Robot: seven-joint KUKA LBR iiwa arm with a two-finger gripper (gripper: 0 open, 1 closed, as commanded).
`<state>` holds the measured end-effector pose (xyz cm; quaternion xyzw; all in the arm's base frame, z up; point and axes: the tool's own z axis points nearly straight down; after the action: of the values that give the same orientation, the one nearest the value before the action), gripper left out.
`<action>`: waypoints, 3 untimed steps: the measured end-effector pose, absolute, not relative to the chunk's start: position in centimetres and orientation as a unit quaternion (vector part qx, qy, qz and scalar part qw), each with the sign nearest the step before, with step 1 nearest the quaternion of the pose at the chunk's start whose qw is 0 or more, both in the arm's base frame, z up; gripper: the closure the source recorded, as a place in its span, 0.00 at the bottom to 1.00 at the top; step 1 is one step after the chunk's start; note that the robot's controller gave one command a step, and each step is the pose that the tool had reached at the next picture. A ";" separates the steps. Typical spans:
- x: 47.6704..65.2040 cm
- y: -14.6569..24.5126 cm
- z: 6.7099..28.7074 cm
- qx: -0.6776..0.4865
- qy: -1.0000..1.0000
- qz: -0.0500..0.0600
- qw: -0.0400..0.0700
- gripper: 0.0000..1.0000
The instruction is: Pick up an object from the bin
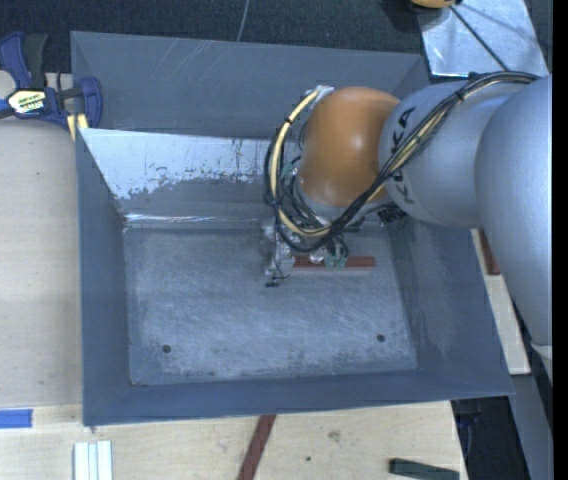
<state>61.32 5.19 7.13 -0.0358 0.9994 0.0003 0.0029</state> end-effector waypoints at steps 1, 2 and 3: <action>61.3 5.2 7.1 -0.036 0.999 0.000 0.003 1.00; 61.0 5.3 11.4 -0.035 0.999 0.000 -0.002 1.00; 60.2 0.9 18.3 -0.067 0.998 0.001 0.000 1.00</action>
Offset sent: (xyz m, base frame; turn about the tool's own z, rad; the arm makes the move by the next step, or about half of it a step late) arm -0.0020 0.0054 0.1436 0.0082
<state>60.23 0.90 18.31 -0.0670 0.9978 0.0009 0.0001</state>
